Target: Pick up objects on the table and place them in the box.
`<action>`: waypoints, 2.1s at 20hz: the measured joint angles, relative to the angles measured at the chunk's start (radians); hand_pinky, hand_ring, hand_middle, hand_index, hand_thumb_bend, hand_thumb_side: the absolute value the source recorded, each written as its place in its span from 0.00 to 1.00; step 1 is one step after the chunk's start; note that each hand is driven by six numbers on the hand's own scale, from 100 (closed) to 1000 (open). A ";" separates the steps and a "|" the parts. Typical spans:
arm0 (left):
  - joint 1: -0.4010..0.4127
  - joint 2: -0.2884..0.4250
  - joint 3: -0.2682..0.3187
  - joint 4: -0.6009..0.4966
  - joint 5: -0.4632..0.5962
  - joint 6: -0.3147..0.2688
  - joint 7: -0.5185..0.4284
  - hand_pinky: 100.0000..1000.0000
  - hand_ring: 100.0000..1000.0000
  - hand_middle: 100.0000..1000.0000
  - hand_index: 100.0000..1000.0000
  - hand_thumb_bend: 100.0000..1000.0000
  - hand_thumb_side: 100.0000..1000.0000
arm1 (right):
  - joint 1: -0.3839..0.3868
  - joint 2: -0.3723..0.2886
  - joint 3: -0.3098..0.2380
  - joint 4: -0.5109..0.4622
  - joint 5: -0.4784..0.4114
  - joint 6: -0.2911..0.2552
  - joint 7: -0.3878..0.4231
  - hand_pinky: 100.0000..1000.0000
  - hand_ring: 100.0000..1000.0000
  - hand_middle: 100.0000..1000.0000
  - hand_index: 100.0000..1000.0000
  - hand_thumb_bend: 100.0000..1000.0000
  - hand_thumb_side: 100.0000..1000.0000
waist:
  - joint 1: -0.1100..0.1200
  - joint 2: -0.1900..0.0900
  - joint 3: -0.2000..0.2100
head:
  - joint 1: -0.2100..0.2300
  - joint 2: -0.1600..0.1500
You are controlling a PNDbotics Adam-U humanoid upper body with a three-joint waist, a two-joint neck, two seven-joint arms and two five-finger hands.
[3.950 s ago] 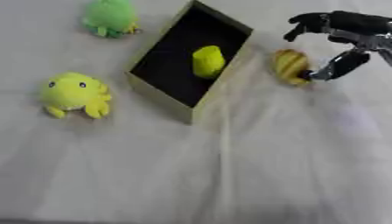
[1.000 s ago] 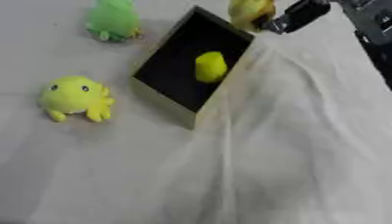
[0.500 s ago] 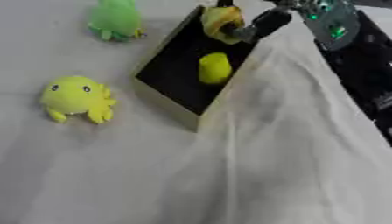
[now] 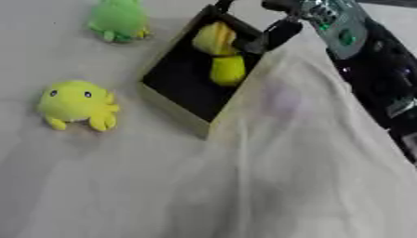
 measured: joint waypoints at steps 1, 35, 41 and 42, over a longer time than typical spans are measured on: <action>0.001 0.000 0.000 0.000 0.000 0.001 0.000 0.64 0.64 0.62 0.79 0.33 0.46 | 0.000 0.000 0.000 0.000 0.006 -0.003 -0.003 0.87 0.97 0.70 0.87 0.26 0.35 | 0.000 0.000 -0.001 | -0.003 0.000; 0.081 0.231 0.048 0.054 -0.113 0.157 0.044 0.65 0.65 0.63 0.82 0.35 0.52 | 0.572 -0.339 -0.328 -0.961 -0.925 0.227 -0.377 0.88 0.92 0.61 0.80 0.00 0.31 | 0.086 -0.031 -0.103 | 0.160 0.021; 0.056 0.466 -0.038 0.199 -0.245 0.290 -0.196 0.74 0.73 0.71 0.89 0.43 0.71 | 0.652 -0.336 -0.367 -0.967 -0.925 0.140 -0.441 0.87 0.91 0.61 0.79 0.00 0.30 | 0.103 -0.034 -0.108 | 0.171 0.024; 0.052 0.495 -0.056 0.216 -0.271 0.298 -0.262 0.76 0.74 0.73 0.90 0.47 0.70 | 0.660 -0.336 -0.369 -0.967 -0.920 0.128 -0.447 0.87 0.91 0.61 0.79 0.00 0.30 | 0.104 -0.034 -0.109 | 0.171 0.025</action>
